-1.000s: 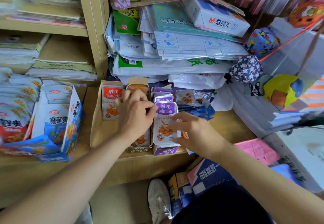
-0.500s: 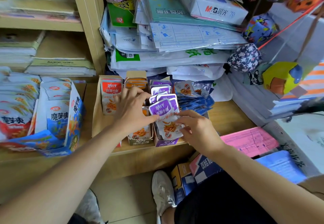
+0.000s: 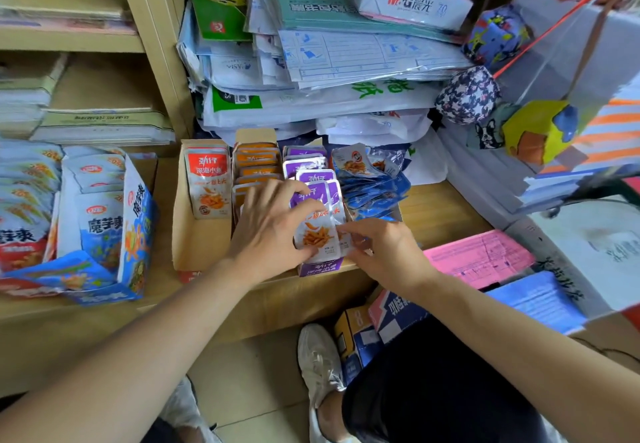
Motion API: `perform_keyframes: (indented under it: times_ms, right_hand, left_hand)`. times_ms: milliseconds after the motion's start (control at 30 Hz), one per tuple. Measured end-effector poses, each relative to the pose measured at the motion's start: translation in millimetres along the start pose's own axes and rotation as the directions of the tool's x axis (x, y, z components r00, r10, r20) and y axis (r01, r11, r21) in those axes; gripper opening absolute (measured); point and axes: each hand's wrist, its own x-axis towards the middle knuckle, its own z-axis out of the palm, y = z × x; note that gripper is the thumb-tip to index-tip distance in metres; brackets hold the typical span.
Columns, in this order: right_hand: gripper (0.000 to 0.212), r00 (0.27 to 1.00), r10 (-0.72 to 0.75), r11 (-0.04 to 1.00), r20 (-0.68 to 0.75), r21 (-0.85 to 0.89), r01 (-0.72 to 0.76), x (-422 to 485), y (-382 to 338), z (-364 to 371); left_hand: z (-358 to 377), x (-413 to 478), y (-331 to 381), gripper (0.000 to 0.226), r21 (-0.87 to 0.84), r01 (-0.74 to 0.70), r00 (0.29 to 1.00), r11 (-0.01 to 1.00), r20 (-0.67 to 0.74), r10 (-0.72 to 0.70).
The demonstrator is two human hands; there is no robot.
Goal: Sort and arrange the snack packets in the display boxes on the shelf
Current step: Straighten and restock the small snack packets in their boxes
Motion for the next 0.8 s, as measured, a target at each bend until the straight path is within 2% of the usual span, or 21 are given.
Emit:
perform_keyframes:
  times_ms: [67,100,300,400,533,633,700,800]
  right_hand:
    - [0.026,0.998,0.023,0.999,-0.051,-0.032,-0.025,-3.7,-1.5,-3.1]
    - [0.026,0.999,0.043,0.999,-0.032,-0.031,-0.044,-6.6,-3.7,-4.3]
    - [0.052,0.962,0.17,0.971,0.213,0.129,-0.2,-10.4,-5.0,-5.6]
    - [0.057,0.94,0.18,0.961,0.291,0.153,-0.231,-9.6,-2.7,-4.3]
    - [0.055,0.955,0.143,0.98,0.259,0.101,-0.174,-9.1,-3.0,-3.1]
    - [0.059,0.972,0.118,0.981,0.201,0.128,-0.146,-6.0,-5.7,-1.5]
    - [0.058,0.978,0.075,0.984,0.194,0.145,-0.104,-4.0,-6.1,2.6]
    - [0.057,0.982,0.038,0.99,0.187,0.125,-0.062,-1.8,-4.7,4.3]
  left_hand:
    - [0.0,1.2,1.5,0.066,0.007,0.018,1.0,1.0,0.004,-0.018]
    - [0.1,1.8,1.6,0.067,0.003,0.025,1.0,1.0,0.006,-0.025]
    - [-0.4,7.0,-4.1,0.068,-0.085,0.042,0.997,0.995,-0.056,-0.047]
    - [-1.1,9.1,-10.5,0.07,-0.119,0.003,0.999,0.993,-0.051,-0.009]
    - [-1.0,9.0,-10.8,0.072,-0.129,-0.039,0.999,0.991,0.0,0.04]
    - [0.5,7.9,-5.2,0.076,-0.08,-0.055,0.996,0.995,0.069,0.061]
    - [1.7,6.7,-6.0,0.066,-0.098,-0.048,0.997,0.994,0.052,0.053]
    - [1.8,6.2,-11.3,0.044,-0.14,-0.045,0.998,0.989,-0.056,0.038]
